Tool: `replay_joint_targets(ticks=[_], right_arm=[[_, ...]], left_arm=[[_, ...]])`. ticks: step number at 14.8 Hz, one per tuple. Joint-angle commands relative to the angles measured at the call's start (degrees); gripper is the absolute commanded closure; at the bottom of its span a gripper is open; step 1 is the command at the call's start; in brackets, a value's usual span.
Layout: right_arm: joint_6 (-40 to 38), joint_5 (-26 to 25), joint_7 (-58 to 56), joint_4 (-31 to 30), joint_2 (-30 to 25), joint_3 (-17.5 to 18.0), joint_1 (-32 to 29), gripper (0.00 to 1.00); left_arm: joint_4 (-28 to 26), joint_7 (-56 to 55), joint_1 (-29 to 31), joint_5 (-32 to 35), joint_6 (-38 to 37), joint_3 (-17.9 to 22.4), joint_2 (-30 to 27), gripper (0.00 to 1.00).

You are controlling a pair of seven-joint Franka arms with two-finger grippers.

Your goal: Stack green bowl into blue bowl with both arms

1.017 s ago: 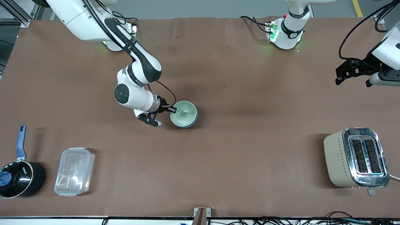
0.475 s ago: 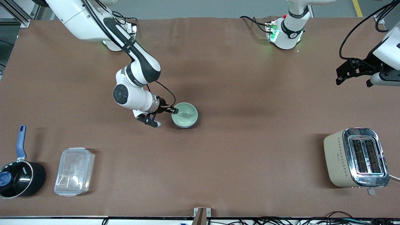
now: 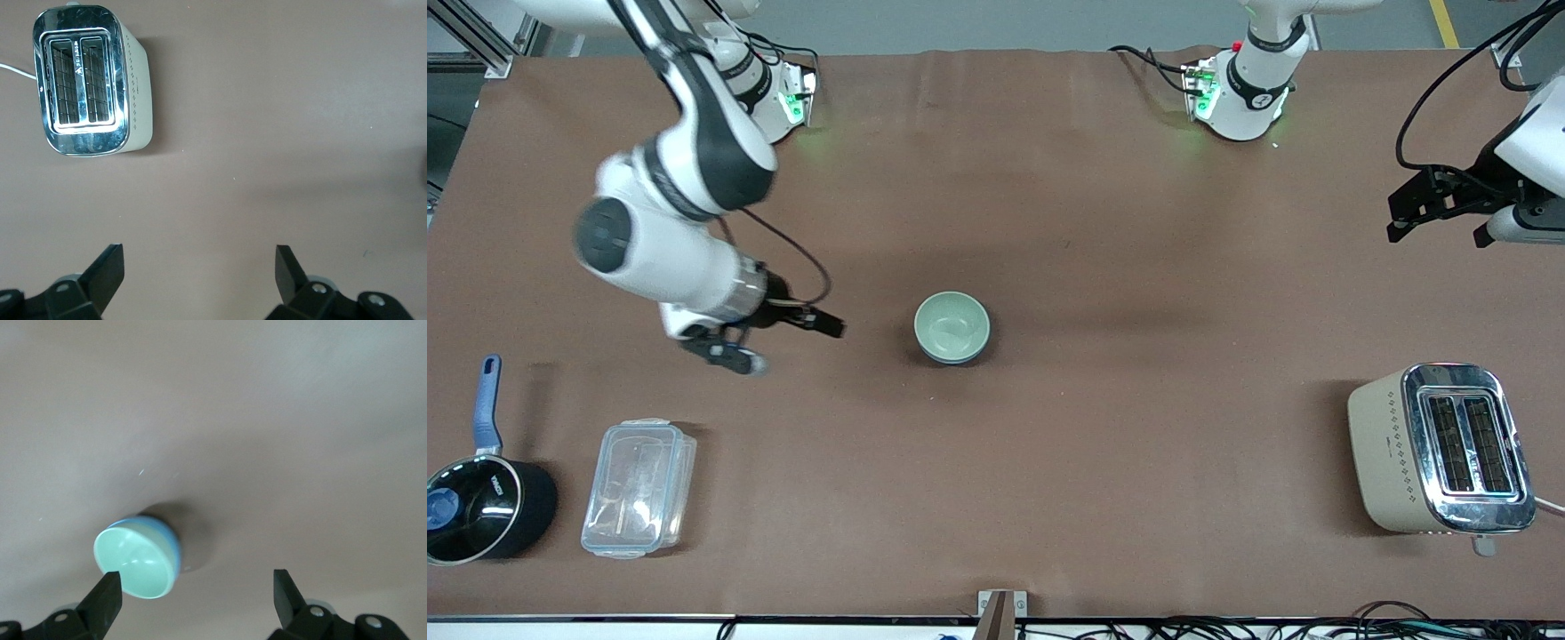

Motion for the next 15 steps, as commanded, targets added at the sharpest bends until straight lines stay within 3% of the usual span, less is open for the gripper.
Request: replay_joint_targets(ticks=[1,5,9,15], right_arm=[[-4.5,-3.3,-7.3,0.0,-6.1,-5.3,0.1,0.00],[-10.9,-5.0,-21.5,0.1,-13.3,-13.8,-0.4,0.00],[-15.0,-7.1,-34.7,2.9,-16.1,-20.6,-1.6,0.00],[-20.3,-8.9,-39.8,13.3,-15.6,-21.4,-4.7,0.00]], left_arm=[[0.7,0.5,0.2,0.3,-0.6,-0.1,-0.1,0.00],[0.7,0.6,0.2,0.3,-0.7,-0.1,-0.2,0.00],[0.7,0.8,-0.1,0.3,-2.2,-0.6,-0.3,0.00],[0.7,1.0,-0.3,0.3,-2.8,-0.6,-0.5,0.00]])
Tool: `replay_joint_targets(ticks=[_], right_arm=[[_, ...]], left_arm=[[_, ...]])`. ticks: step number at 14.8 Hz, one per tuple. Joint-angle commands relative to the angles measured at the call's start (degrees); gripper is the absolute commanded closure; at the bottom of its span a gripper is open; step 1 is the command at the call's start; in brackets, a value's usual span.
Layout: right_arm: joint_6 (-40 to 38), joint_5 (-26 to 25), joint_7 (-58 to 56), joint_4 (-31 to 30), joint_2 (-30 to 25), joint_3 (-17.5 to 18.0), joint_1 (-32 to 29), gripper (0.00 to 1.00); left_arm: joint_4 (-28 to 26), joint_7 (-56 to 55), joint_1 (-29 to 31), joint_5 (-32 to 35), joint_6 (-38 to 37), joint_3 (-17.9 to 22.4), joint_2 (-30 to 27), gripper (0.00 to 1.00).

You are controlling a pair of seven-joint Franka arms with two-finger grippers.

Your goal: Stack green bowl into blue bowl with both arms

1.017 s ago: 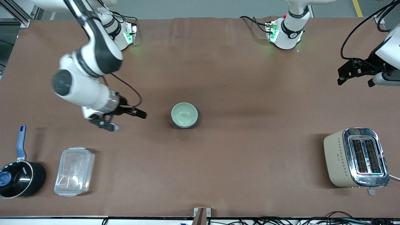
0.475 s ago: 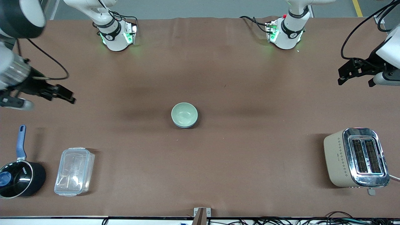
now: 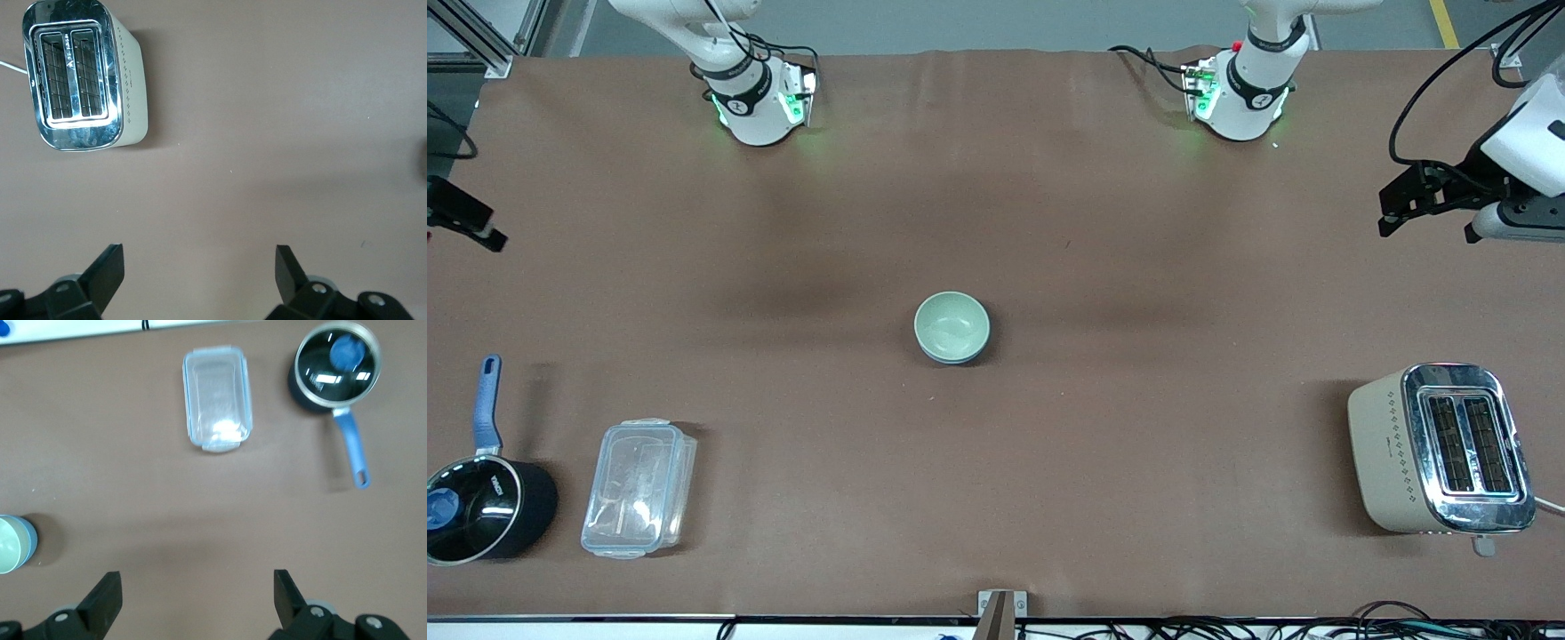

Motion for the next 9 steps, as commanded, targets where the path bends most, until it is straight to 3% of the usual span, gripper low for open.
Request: replay_joint_targets(ticks=[1,4,9], right_arm=[[-3.5,-2.1,-1.7,3.4,0.4,0.6,-1.2,0.00],[-5.8,-4.8,-4.2,3.0,0.4,0.8,-1.1,0.00],[-4.8,-5.0,-4.3,-0.1,0.3,1.1,-0.9,0.00]], left_arm=[[0.5,0.9,0.0,0.3,-1.2,-0.1,-0.5,0.00],[0.5,0.9,0.0,0.3,-1.2,-0.1,-0.6,0.00],[0.5,1.0,0.0,0.2,-1.2,-0.1,-0.6,0.00]])
